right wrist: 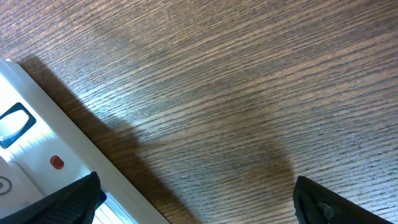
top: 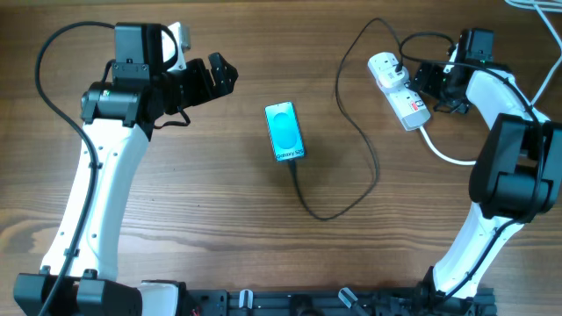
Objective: Plug charger to phone and switch on socket
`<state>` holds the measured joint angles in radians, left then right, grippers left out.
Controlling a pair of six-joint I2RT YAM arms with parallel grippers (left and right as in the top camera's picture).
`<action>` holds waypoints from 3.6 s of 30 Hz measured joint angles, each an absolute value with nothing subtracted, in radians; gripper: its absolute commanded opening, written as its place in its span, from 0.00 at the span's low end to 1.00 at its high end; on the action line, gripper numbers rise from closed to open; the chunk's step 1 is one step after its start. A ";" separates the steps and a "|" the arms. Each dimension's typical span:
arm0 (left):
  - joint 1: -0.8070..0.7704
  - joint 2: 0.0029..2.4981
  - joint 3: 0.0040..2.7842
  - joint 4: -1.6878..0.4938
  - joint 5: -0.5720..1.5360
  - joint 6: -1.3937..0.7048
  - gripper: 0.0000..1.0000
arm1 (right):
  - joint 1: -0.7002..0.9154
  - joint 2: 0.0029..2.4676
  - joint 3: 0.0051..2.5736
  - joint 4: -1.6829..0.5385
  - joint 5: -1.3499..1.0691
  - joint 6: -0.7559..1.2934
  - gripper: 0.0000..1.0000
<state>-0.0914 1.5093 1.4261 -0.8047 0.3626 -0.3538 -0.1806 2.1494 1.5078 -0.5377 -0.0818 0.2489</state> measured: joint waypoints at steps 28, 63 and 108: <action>-0.091 1.509 1.426 -0.805 0.363 -0.354 1.00 | -0.181 2.148 1.508 -0.542 -0.131 0.241 1.00; -0.091 1.509 1.426 -0.804 0.359 -0.354 1.00 | -0.129 1.391 1.403 -0.899 -0.063 0.333 1.00; -0.091 1.509 1.426 -0.805 0.351 -0.354 1.00 | -0.004 0.382 0.531 -0.398 -0.245 -0.048 1.00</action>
<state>-0.0914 1.5093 1.4261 -0.8047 0.3511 -0.3538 -0.0044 0.3824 0.5312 -0.3977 -0.2455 -0.0483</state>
